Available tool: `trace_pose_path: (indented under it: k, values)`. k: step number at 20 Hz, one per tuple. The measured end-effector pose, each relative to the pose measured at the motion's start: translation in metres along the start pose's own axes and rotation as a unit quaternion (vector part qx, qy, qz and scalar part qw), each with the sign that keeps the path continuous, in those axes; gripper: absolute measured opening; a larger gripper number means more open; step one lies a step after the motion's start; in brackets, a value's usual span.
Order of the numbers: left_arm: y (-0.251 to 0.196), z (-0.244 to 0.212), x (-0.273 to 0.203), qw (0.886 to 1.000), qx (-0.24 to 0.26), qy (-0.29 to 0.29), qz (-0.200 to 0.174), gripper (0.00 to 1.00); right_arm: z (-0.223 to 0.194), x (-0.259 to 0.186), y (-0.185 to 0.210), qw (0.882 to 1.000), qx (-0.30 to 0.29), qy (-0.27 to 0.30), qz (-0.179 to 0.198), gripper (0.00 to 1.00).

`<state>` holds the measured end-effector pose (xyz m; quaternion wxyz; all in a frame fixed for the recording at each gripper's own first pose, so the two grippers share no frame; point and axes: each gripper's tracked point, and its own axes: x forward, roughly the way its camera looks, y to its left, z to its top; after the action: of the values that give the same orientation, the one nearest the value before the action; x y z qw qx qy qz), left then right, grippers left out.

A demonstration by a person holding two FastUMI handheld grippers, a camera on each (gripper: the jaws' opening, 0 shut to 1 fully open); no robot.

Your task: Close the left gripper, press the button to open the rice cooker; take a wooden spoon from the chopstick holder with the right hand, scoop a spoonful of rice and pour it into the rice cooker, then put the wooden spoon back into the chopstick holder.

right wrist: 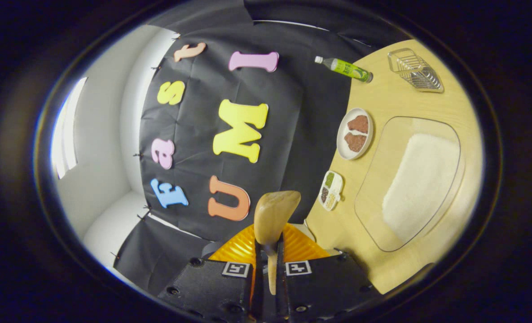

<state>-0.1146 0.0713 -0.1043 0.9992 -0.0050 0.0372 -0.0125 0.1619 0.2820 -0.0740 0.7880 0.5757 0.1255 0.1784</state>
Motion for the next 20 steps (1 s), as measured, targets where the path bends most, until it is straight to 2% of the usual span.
trace_pose_path:
  k: [3, 6, 11, 16, 20]
  values:
    - [0.016, 0.001, -0.006, 1.0, -0.01, -0.004, 0.008, 0.95, -0.033, 0.018, 0.019, 0.998, -0.057, 0.012, 0.001, 0.15]
    - [0.026, 0.003, -0.011, 1.0, -0.016, -0.008, 0.015, 0.94, -0.055, 0.026, 0.034, 0.992, -0.129, 0.011, -0.002, 0.16]
    - [0.038, 0.003, -0.015, 0.999, -0.019, -0.013, 0.029, 0.94, -0.077, 0.035, 0.053, 0.966, -0.257, 0.004, 0.002, 0.14]
    - [0.042, -0.001, -0.017, 0.999, -0.017, -0.01, 0.036, 0.94, -0.098, 0.039, 0.05, 0.949, -0.313, 0.021, -0.006, 0.16]
    - [0.045, 0.0, -0.023, 0.999, -0.019, -0.014, 0.033, 0.95, -0.109, 0.037, 0.052, 0.927, -0.373, 0.017, -0.009, 0.16]
